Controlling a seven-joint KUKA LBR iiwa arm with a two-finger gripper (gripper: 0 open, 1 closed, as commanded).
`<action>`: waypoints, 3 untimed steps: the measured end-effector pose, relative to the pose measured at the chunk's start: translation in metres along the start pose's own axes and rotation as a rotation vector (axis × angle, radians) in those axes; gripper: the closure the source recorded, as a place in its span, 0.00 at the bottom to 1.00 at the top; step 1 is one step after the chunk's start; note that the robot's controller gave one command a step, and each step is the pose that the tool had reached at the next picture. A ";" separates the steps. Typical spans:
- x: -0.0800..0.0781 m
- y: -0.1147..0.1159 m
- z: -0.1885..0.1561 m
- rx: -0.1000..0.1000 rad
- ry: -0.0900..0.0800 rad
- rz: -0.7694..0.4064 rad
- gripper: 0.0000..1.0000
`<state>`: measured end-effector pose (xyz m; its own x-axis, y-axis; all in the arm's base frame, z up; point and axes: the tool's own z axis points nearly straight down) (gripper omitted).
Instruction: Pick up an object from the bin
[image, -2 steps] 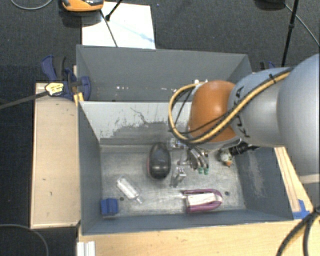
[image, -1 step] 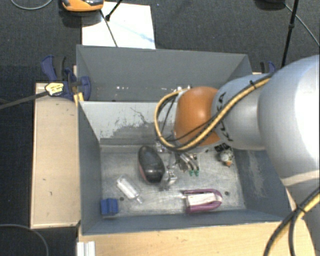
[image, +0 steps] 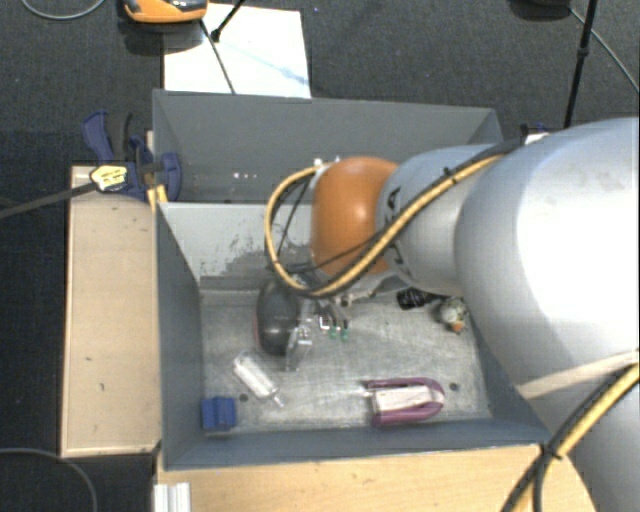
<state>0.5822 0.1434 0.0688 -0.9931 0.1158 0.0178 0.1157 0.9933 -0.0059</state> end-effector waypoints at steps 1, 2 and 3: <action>0.001 0.000 0.000 0.000 0.005 -0.004 1.00; 0.004 -0.021 -0.146 -0.005 -0.029 -0.313 1.00; 0.005 -0.021 -0.142 -0.004 -0.023 -0.315 0.00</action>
Offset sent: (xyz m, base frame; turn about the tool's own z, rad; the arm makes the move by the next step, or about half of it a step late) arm 0.0000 0.0000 0.0000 0.0000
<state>0.5776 0.1239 0.2115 -0.9802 -0.1980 -0.0041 -0.1980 0.9802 0.0002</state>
